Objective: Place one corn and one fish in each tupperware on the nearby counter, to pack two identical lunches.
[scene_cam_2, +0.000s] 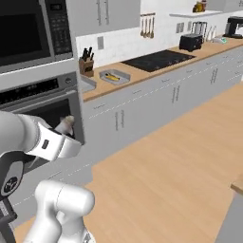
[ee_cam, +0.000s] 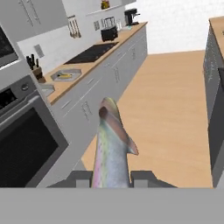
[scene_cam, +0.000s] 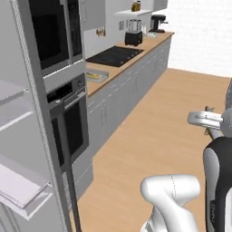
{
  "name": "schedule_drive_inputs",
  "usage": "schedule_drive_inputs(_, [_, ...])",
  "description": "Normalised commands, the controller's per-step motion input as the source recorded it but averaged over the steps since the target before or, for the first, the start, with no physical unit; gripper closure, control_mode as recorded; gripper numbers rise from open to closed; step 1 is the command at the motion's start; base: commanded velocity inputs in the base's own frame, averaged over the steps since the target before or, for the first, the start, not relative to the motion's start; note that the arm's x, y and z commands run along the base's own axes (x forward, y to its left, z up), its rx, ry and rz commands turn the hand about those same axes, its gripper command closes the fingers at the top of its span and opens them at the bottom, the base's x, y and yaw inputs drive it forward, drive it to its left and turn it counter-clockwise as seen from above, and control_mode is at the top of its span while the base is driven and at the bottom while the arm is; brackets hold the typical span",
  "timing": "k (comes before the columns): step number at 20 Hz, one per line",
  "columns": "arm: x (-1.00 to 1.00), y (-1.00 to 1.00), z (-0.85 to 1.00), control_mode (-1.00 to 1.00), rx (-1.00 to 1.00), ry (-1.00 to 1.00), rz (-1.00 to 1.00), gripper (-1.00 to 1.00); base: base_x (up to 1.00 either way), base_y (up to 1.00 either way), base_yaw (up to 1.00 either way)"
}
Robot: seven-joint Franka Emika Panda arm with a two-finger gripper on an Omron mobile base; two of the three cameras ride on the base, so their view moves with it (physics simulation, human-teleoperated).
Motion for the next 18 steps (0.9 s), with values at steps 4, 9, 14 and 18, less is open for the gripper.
schedule_drive_inputs(4, [0.0,0.0,0.0,1.0,0.0,0.0,0.0,1.0,1.0,-0.46,0.0])
schedule_drive_inputs(9, [0.0,0.0,0.0,1.0,0.0,0.0,0.0,1.0,1.0,-0.23,0.08])
schedule_drive_inputs(14, [0.0,0.0,0.0,1.0,0.0,0.0,0.0,1.0,1.0,-0.03,0.37])
schedule_drive_inputs(18, [0.0,0.0,0.0,1.0,0.0,0.0,0.0,1.0,1.0,-0.05,0.49])
